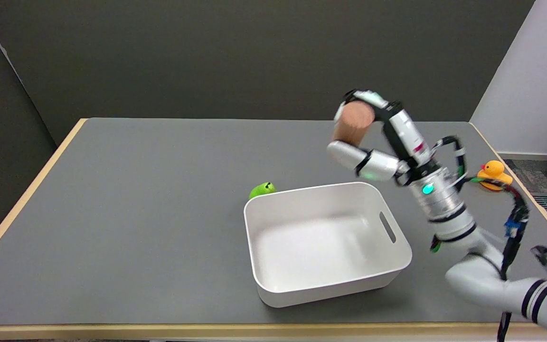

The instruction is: Place the wooden cylinder in the white box.

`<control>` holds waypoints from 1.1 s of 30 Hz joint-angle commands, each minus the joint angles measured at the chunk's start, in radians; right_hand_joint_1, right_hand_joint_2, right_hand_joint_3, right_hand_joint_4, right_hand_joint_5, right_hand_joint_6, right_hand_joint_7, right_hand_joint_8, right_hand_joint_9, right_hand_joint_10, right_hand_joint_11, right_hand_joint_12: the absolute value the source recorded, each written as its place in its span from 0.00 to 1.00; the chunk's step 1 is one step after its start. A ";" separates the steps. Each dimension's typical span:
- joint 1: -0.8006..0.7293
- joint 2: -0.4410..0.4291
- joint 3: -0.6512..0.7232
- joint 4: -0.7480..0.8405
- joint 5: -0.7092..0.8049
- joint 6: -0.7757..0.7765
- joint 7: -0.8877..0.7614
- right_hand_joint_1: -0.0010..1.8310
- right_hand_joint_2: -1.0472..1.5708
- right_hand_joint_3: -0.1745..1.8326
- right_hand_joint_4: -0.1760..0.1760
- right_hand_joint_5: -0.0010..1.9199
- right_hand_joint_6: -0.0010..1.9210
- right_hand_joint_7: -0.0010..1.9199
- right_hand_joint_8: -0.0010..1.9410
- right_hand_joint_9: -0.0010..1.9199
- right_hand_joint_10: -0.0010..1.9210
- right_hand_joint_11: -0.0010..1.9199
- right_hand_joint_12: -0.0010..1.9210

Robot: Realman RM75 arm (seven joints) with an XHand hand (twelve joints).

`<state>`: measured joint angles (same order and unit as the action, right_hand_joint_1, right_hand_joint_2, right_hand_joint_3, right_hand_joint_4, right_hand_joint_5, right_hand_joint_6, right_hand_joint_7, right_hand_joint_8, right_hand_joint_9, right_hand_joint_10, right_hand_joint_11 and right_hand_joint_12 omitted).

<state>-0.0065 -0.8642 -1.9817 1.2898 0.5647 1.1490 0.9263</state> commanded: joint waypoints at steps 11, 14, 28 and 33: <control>-0.271 -0.084 -0.170 0.109 0.020 0.079 -0.108 0.54 0.80 0.36 0.22 0.35 0.84 0.42 0.81 0.43 0.76 0.13 0.99; -0.263 -0.078 -0.166 0.071 0.052 0.138 -0.101 0.54 0.80 0.36 0.21 0.35 0.84 0.42 0.81 0.42 0.77 0.13 0.99; -0.184 -0.053 -0.154 0.040 0.098 0.067 -0.108 0.54 0.81 0.36 0.18 0.34 0.84 0.43 0.82 0.43 0.78 0.14 1.00; -0.181 -0.061 -0.147 0.003 0.098 0.115 -0.101 0.42 0.73 0.50 0.24 0.23 0.57 0.32 0.51 0.27 0.60 0.08 0.94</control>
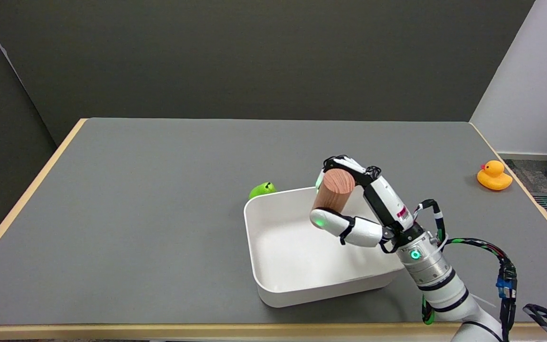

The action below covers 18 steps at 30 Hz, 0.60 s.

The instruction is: Place the wooden cylinder in the white box.

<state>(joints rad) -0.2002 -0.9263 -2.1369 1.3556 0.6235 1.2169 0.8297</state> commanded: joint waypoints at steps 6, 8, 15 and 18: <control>0.018 0.001 0.017 -0.068 0.041 0.063 -0.003 0.27 0.62 0.54 0.58 0.02 0.15 0.00 0.00 0.00 0.01 0.00 0.28; 0.018 0.003 0.022 -0.068 0.041 0.063 -0.003 0.27 0.61 0.52 0.58 0.02 0.14 0.00 0.00 0.00 0.00 0.00 0.24; 0.021 0.003 0.029 -0.060 0.048 0.077 -0.003 0.27 0.61 0.53 0.61 0.03 0.14 0.00 0.00 0.00 0.00 0.00 0.14; 0.028 0.004 0.050 -0.041 0.045 0.131 -0.003 0.26 0.61 0.53 0.61 0.03 0.16 0.00 0.00 0.00 0.00 0.00 0.14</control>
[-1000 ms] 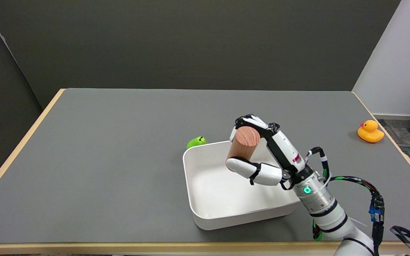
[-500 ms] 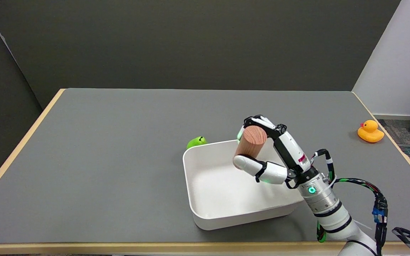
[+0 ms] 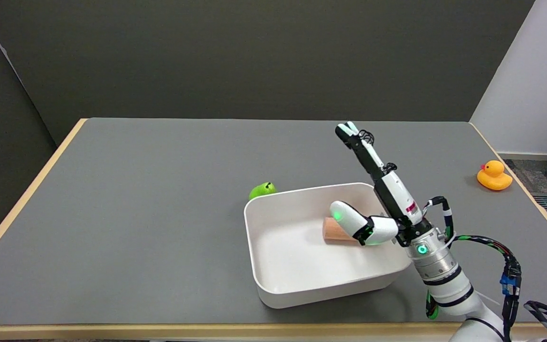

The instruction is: Place the wooden cylinder in the white box.

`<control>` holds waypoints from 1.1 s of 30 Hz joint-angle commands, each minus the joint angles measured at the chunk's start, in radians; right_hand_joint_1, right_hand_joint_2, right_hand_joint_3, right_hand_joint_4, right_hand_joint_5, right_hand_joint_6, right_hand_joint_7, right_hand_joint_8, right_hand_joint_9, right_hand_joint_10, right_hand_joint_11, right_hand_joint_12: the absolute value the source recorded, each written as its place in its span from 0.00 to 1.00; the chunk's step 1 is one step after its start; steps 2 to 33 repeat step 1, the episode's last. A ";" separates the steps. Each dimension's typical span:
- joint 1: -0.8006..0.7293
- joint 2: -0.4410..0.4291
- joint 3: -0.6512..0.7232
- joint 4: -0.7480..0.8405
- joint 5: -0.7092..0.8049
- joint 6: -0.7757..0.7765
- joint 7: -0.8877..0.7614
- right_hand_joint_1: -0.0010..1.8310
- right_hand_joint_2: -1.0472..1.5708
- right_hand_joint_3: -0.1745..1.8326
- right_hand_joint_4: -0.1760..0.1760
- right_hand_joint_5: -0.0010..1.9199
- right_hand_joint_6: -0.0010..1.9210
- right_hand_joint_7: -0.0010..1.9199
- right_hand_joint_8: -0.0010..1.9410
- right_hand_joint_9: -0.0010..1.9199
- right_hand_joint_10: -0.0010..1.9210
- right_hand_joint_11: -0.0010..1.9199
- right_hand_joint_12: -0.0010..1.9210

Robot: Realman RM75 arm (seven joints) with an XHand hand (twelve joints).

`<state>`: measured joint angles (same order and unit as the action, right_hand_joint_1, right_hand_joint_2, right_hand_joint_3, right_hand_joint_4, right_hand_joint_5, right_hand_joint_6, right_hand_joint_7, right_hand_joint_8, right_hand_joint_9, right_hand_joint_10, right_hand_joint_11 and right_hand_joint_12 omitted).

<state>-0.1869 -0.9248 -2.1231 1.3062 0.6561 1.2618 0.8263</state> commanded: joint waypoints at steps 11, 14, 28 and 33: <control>0.018 0.004 0.055 0.028 0.006 0.105 0.000 0.26 0.62 0.53 0.61 0.03 0.16 0.00 0.00 0.00 0.00 0.00 0.15; 0.018 0.004 0.055 0.028 0.006 0.105 0.000 0.26 0.62 0.53 0.61 0.03 0.16 0.00 0.00 0.00 0.00 0.00 0.15; 0.018 0.004 0.055 0.028 0.006 0.105 0.000 0.26 0.62 0.53 0.61 0.03 0.16 0.00 0.00 0.00 0.00 0.00 0.15; 0.018 0.004 0.055 0.028 0.006 0.105 0.000 0.26 0.62 0.53 0.61 0.03 0.16 0.00 0.00 0.00 0.00 0.00 0.15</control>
